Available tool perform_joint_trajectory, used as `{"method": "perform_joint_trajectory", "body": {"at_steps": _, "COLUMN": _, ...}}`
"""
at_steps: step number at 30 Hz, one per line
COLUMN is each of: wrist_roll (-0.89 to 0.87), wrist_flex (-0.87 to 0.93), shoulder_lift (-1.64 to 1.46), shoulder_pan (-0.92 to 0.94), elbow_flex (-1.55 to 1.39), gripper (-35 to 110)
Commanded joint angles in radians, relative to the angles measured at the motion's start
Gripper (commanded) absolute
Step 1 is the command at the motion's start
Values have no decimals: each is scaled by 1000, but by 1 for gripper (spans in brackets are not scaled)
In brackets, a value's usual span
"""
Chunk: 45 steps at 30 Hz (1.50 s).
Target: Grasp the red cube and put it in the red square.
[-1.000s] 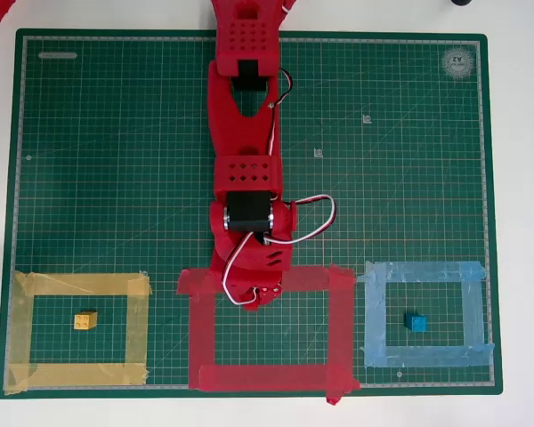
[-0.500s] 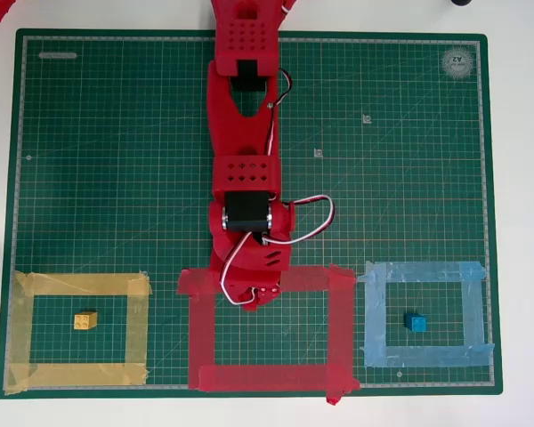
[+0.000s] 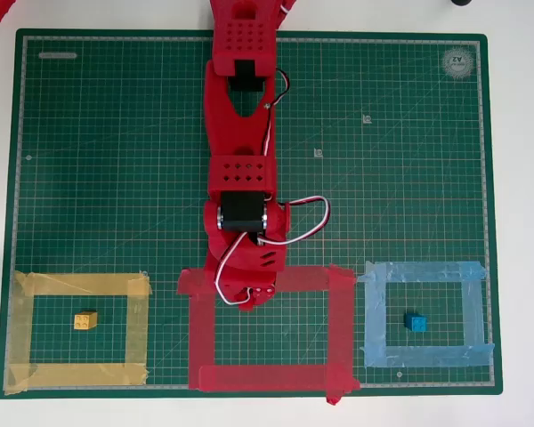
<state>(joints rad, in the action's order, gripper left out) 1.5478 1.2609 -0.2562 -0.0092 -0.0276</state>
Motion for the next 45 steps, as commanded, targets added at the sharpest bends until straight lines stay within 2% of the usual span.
{"method": "perform_joint_trajectory", "body": {"at_steps": 1, "wrist_roll": 12, "wrist_flex": -9, "shoulder_lift": -26, "shoulder_pan": 2, "elbow_flex": 60, "gripper": 12}}
{"method": "perform_joint_trajectory", "body": {"at_steps": 21, "wrist_roll": 20, "wrist_flex": -6, "shoulder_lift": -48, "shoulder_pan": 5, "elbow_flex": 31, "gripper": 13}}
{"method": "perform_joint_trajectory", "body": {"at_steps": 27, "wrist_roll": 29, "wrist_flex": 0, "shoulder_lift": -107, "shoulder_pan": -2, "elbow_flex": -74, "gripper": 0}}
{"method": "perform_joint_trajectory", "body": {"at_steps": 35, "wrist_roll": 34, "wrist_flex": 0, "shoulder_lift": -120, "shoulder_pan": 2, "elbow_flex": -115, "gripper": 0}}
{"method": "perform_joint_trajectory", "body": {"at_steps": 40, "wrist_roll": 37, "wrist_flex": -41, "shoulder_lift": -89, "shoulder_pan": 3, "elbow_flex": -95, "gripper": 0}}
{"method": "perform_joint_trajectory", "body": {"at_steps": 45, "wrist_roll": 35, "wrist_flex": -196, "shoulder_lift": -5, "shoulder_pan": -6, "elbow_flex": -61, "gripper": 0}}
